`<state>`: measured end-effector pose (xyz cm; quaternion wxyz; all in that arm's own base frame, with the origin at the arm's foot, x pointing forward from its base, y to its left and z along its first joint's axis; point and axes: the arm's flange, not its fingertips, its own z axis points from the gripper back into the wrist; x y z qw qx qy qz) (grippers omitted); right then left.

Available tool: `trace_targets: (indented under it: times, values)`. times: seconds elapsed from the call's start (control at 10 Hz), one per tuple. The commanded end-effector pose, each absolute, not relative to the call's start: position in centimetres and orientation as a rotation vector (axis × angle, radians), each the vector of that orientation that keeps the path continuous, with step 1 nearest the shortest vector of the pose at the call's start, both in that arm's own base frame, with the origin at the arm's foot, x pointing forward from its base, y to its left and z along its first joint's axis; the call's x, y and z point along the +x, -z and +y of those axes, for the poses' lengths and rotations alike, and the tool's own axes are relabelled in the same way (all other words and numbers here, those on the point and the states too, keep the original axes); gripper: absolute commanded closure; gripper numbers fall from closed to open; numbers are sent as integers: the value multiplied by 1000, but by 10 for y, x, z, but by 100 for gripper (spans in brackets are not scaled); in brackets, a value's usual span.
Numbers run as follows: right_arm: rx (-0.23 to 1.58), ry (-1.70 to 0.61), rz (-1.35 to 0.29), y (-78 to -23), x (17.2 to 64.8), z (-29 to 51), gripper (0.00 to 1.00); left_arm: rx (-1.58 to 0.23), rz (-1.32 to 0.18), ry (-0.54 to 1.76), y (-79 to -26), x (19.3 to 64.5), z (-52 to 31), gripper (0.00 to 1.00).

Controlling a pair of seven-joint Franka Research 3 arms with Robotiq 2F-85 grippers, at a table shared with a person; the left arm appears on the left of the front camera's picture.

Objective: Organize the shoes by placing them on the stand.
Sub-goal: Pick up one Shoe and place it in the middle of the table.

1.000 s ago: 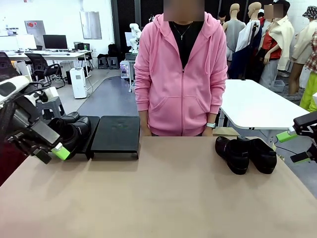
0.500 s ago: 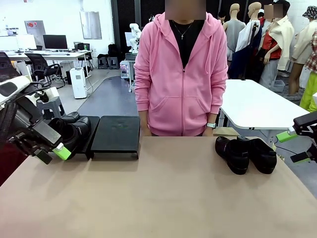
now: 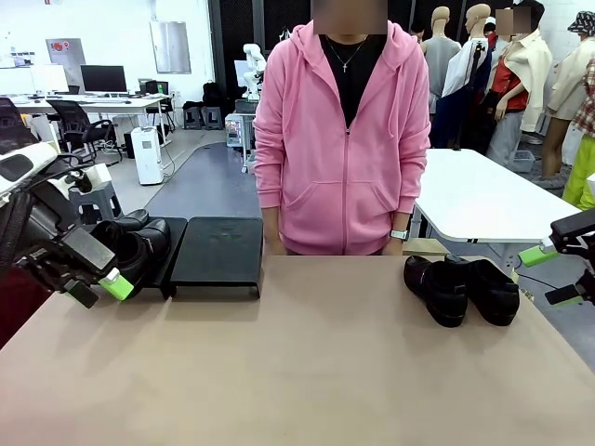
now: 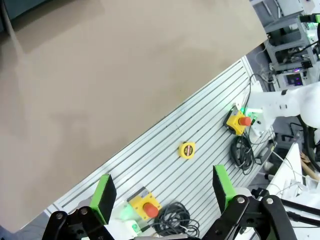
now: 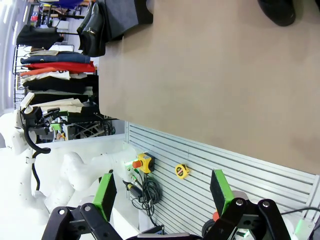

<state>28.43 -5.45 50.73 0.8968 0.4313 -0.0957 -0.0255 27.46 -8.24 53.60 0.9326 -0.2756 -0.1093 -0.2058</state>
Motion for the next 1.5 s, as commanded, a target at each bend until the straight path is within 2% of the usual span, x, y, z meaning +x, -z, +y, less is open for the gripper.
trace_targets:
  times: [0.0,0.7,1.0,1.1,1.3,1.4]
  values:
    - [927,30,-220,-509,287,-54,0,-561,-224,433,-536,275,-81,0]
    - [894,53,-198,-507,284,-54,0,-561,-224,433,-536,275,-81,0]
    - [322,169,29,-502,432,-2,0,-561,-224,433,-536,275,-81,0]
    - [256,154,57,-488,469,4,0,-561,-224,433,-536,275,-81,0]
    - [116,247,14,-470,500,12,0,-561,-224,433,-536,275,-81,0]
    - [293,150,-31,-466,460,26,0,-561,-224,433,-536,275,-81,0]
